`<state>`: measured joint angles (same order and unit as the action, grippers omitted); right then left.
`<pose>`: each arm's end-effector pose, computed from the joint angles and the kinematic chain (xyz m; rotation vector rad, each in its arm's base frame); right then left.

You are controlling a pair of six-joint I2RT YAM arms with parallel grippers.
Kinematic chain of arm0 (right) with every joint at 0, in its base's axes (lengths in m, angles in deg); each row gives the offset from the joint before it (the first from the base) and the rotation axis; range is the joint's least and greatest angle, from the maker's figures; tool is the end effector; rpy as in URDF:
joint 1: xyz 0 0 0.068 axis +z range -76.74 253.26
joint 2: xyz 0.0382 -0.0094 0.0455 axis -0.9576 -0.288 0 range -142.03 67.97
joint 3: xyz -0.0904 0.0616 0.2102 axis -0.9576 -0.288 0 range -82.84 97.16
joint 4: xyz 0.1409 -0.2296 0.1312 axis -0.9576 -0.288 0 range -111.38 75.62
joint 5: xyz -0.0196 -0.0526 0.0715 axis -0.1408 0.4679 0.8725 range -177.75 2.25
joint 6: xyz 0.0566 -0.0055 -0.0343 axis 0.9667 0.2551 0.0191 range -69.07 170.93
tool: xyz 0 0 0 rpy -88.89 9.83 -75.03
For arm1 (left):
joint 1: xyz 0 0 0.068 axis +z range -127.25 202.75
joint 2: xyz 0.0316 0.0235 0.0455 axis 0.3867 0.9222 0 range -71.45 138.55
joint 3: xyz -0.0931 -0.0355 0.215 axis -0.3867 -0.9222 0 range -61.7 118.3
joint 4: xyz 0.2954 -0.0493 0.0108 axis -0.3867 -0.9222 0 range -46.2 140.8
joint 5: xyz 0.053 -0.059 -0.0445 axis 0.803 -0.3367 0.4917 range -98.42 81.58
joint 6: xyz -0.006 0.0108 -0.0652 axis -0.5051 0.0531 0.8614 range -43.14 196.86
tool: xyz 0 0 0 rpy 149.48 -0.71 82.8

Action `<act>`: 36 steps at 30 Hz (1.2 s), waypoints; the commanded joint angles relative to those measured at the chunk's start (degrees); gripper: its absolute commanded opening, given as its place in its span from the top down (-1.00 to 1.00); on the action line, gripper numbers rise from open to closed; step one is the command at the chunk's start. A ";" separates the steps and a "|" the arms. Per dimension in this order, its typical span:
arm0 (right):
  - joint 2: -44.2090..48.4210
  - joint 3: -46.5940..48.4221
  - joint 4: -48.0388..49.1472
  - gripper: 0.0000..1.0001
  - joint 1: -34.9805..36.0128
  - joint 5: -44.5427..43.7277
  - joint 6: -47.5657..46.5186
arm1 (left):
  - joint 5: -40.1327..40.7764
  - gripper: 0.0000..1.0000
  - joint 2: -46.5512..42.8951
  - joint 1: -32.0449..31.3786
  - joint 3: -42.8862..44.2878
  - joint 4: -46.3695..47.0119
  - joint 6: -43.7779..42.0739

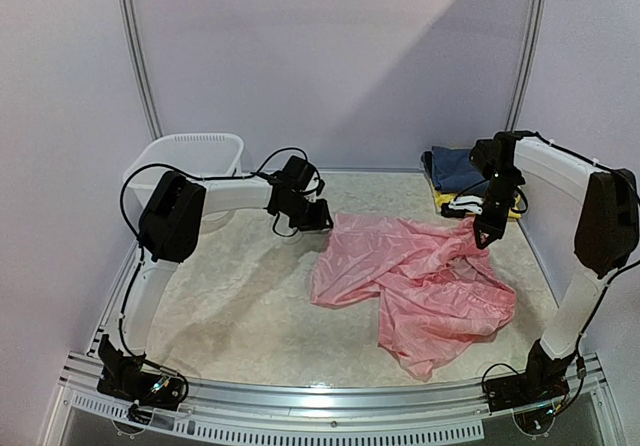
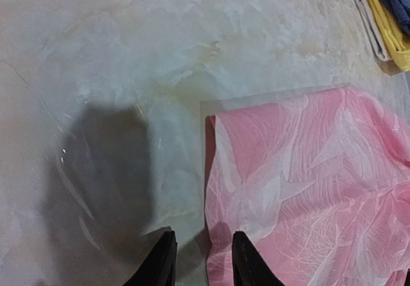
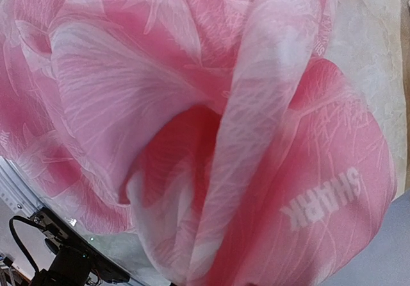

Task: Fold and stack the mixed laundry pile
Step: Pick up the crumpled shorts from the center of the board.

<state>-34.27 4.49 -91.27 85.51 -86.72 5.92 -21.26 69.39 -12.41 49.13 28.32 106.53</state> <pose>0.3471 0.0763 0.1931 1.4928 -2.7354 -0.0409 0.4424 -0.3260 0.0666 0.2249 2.6045 -0.7236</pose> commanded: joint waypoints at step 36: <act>0.44 14.83 -18.15 1.00 -5.58 -0.55 -3.63 | 10.30 1.00 -39.73 2.99 -17.66 0.10 -9.48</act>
<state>-35.38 15.12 -91.55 79.87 -86.83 5.26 -17.30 37.96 -10.59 34.72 30.27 100.59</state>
